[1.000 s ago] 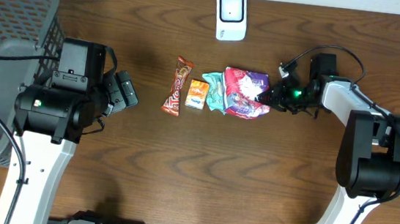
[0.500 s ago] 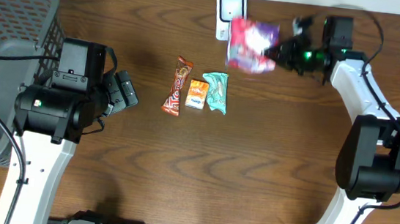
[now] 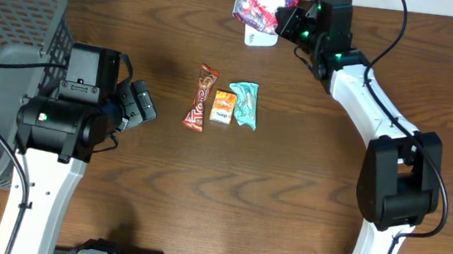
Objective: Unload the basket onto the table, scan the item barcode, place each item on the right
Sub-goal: 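Carry the liner pack to the far right of the table and release it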
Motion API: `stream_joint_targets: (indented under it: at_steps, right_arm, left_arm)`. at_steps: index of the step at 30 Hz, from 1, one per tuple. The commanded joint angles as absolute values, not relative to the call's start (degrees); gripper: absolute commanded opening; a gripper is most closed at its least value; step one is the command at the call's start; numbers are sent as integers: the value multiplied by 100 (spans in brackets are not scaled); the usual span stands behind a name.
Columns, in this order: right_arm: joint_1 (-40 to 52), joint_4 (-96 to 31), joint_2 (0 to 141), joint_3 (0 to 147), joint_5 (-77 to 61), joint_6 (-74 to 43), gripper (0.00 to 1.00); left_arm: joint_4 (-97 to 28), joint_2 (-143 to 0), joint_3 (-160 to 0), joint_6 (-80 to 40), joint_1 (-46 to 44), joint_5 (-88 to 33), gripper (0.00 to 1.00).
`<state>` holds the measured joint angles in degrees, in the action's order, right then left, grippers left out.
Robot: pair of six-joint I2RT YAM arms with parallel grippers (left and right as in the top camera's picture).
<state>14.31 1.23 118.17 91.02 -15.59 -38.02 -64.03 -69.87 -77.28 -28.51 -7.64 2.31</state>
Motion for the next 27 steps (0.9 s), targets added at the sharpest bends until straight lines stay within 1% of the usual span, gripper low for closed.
stream_joint_targets:
  at_steps: [1, 6, 11, 20, 27]
  right_arm:
    - [1374, 183, 11952, 9190, -1061, -3905, 1]
    - [1125, 128, 11948, 9192, -1413, -3800, 1]
    - [504, -139, 11920, 9192, -2134, -3719, 1]
    - [-1319, -2451, 11815, 9192, -2088, -3715, 1]
    - [-2781, -3599, 11817, 9177, -2084, -3291, 1]
  left_arm:
    - [-6401, -6949, -7787, -2880, -740, 305, 98]
    - [-6401, -6949, -7787, -2880, -740, 307, 98]
    - [-6401, -6949, -7787, -2882, -740, 307, 98]
    - [-6401, -6949, -7787, -2880, -740, 307, 98]
    - [-6401, -6949, -7787, -2882, -740, 305, 98]
